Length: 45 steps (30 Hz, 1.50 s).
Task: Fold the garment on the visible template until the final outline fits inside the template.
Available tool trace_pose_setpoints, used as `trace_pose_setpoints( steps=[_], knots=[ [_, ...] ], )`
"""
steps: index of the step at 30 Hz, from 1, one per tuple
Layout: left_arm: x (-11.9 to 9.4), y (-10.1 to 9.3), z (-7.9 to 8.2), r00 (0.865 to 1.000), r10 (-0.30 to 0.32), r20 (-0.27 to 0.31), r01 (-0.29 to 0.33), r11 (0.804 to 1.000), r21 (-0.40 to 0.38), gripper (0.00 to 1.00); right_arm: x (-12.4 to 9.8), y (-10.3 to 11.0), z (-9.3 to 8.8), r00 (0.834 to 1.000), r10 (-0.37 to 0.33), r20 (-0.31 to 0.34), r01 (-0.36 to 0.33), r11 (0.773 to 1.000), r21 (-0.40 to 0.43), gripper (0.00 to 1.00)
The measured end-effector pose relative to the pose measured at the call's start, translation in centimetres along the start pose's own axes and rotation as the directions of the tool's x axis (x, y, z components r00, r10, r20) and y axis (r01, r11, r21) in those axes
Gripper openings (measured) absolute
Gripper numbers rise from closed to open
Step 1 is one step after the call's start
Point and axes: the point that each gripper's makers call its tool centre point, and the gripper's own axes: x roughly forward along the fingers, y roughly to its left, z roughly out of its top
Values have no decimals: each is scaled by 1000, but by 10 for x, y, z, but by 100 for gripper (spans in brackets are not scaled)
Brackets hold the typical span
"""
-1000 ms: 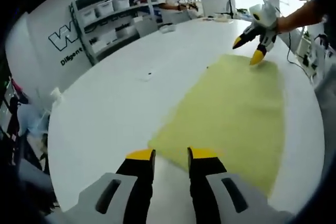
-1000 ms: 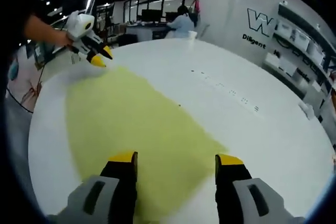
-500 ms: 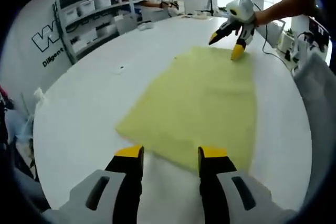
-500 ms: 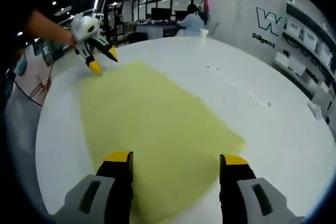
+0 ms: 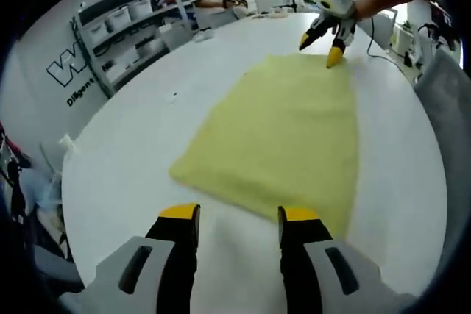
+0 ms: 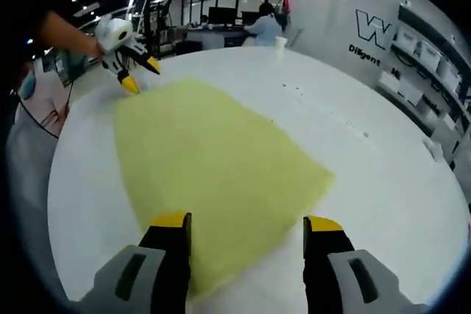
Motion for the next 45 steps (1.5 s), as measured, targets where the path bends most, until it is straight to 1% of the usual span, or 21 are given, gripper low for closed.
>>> trace_pose_setpoints(
  steps=[2,3,4,8,11,13,15,16,17,19,21,23,26,30,33,36,38,39,41,43,45],
  knots=[
    [-1,-6,7,1000,-6,24,7,1000,-29,46,-2,5,0,1000,6,7,-6,1000,3,59],
    [-2,-12,10,999,-19,37,21,999,-43,47,-3,8,0,1000,11,9,-11,1000,5,59],
    [-2,-17,11,999,-25,41,26,999,-40,48,-4,13,0,1000,19,12,-19,1000,3,59],
    [-1,-30,3,1000,-26,11,26,1000,-2,47,-6,22,-3,999,32,12,-32,999,-12,59],
    [-2,-31,1,1000,-23,5,23,1000,-7,46,-8,25,-2,999,38,12,-38,999,-14,59],
    [-4,-33,1,1000,-22,0,22,1000,-16,46,-11,28,4,998,43,38,-42,999,-25,57],
    [-7,-41,6,999,-46,22,47,999,-15,46,-10,30,5,998,50,37,-49,998,-32,56],
    [-7,-46,11,997,-67,50,69,997,-28,47,-10,32,5,998,53,40,-51,998,-46,55],
    [-7,-48,13,996,-73,58,76,996,-39,47,-9,32,4,998,57,40,-55,997,-50,54],
    [-7,-52,13,996,-78,51,80,996,-36,46,-7,34,2,997,68,32,-67,997,-48,50],
    [-6,-58,14,994,-91,53,93,995,-28,45,-8,40,0,996,83,22,-82,994,-66,47],
    [-5,-64,16,993,-103,57,104,994,-16,45,-8,44,-5,996,94,-5,-95,991,-92,45],
    [-4,-74,17,990,-129,64,130,992,0,44,-6,50,-9,993,115,-16,-116,988,-98,43],
    [1,-85,8,987,-156,32,156,988,11,41,-3,55,-15,992,120,-32,-123,987,-103,42],
    [5,-88,2,988,-154,5,154,988,10,39,0,56,-19,993,115,-38,-118,989,-86,41],
    [8,-83,-4,991,-129,-23,130,991,28,36,2,56,-21,994,108,-37,-110,991,-77,40],
    [10,-82,-4,991,-132,-22,132,991,-4,37,3,54,-20,994,105,-32,-106,993,-50,40],
    [11,-82,-4,991,-135,-23,134,990,-33,37,3,54,-21,994,106,-31,-108,993,-51,40],
    [12,-78,-3,992,-129,-17,128,991,-28,38,3,54,-20,994,110,-30,-111,992,-53,40],
    [15,-73,-2,993,-120,-15,119,991,-64,39,4,53,-20,993,109,-33,-111,993,-51,40],
    [16,-70,-1,993,-115,-13,114,991,-71,41,5,50,-19,994,103,-38,-104,993,-48,41]
  ],
)
